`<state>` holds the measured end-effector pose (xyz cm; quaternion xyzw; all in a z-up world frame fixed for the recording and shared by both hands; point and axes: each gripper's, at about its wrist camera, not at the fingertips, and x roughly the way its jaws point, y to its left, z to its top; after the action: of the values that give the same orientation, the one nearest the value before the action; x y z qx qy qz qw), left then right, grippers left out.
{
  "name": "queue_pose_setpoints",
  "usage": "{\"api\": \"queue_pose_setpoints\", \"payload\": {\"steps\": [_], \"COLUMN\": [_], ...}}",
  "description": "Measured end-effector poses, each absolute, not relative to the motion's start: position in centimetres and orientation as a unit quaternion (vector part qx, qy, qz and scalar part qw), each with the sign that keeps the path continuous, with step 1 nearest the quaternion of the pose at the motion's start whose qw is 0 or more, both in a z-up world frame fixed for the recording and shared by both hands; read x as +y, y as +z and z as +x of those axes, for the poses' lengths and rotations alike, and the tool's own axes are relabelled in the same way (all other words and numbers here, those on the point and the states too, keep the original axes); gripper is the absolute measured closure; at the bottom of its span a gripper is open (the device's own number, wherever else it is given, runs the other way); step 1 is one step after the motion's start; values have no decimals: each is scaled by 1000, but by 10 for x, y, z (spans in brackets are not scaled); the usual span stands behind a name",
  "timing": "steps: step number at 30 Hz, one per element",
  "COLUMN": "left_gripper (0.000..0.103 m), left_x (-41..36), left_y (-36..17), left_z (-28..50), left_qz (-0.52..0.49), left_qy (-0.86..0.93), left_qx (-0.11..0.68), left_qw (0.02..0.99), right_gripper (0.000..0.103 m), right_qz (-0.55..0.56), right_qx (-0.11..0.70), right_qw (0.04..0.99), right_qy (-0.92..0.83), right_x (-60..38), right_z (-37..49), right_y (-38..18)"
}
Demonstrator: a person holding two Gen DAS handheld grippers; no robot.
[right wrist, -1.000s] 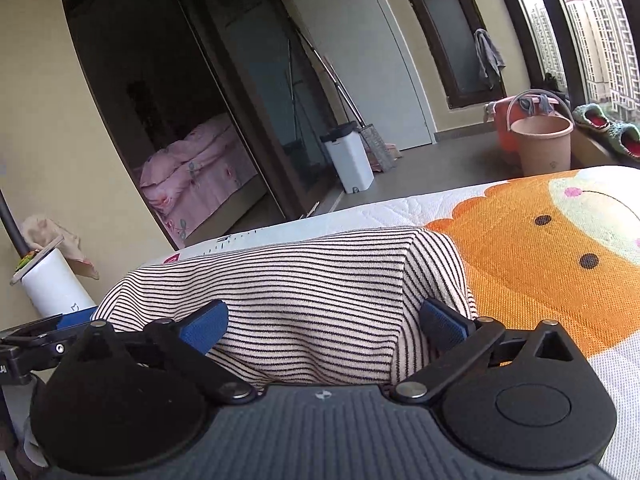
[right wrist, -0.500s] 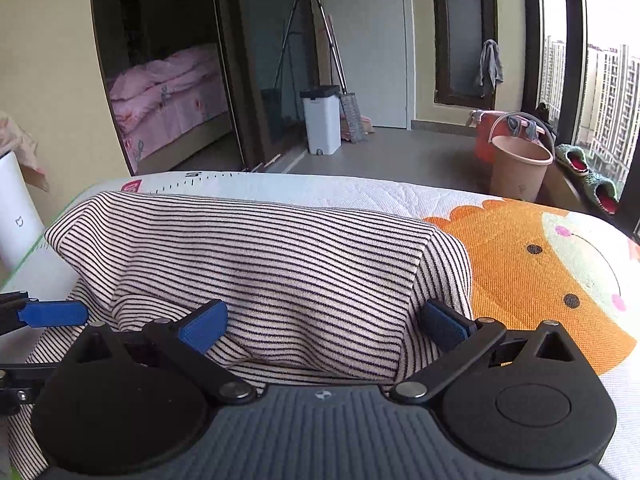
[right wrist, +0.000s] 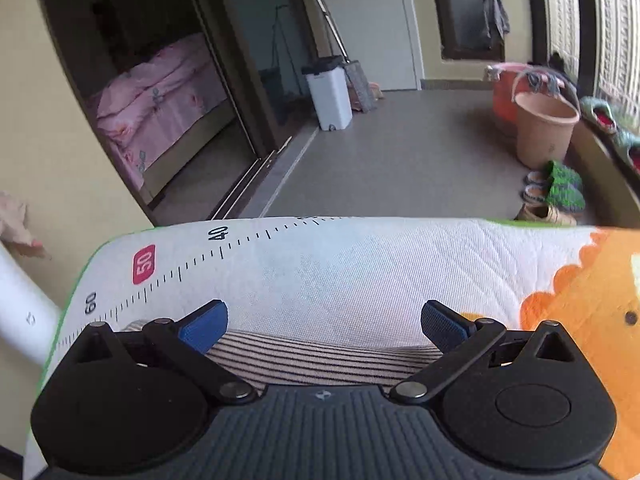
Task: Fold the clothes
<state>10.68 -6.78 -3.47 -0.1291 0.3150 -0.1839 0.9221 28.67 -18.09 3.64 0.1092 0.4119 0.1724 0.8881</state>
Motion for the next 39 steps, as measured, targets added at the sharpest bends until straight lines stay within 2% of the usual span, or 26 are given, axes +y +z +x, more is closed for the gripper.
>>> {"api": "queue_pose_setpoints", "payload": {"steps": [2,7,15,19,22,28,32,33,36,39], "left_gripper": [1,1,1,1,1,1,0,0,0,0], "left_x": [-67,-67,-66,-81,-97,-100,-86,-80,-75,-79], "left_y": [-35,-37,-27,-4,1,-17,-47,-48,-50,-48], "left_z": [107,107,96,67,67,112,140,143,143,137], "left_qz": [-131,-133,-127,-51,3,-70,-159,-180,-196,-173], "left_qy": [-185,-186,-201,-279,-313,-332,-341,-342,-343,-338], "left_qx": [315,314,293,225,208,267,349,348,351,348], "left_qw": [922,921,926,932,927,902,858,854,849,857], "right_gripper": [0,0,0,0,0,0,0,0,0,3], "right_qz": [144,85,79,62,63,49,61,57,-30,-138], "right_qx": [417,419,415,417,429,442,403,389,366,374], "right_qw": [882,885,885,884,877,867,879,883,881,862], "right_qy": [165,184,197,202,209,225,248,256,297,313], "right_x": [-185,-177,-181,-176,-177,-178,-188,-190,-183,-164], "right_z": [291,284,275,277,282,284,275,272,263,257], "right_y": [23,19,19,12,12,19,40,48,69,63]}}
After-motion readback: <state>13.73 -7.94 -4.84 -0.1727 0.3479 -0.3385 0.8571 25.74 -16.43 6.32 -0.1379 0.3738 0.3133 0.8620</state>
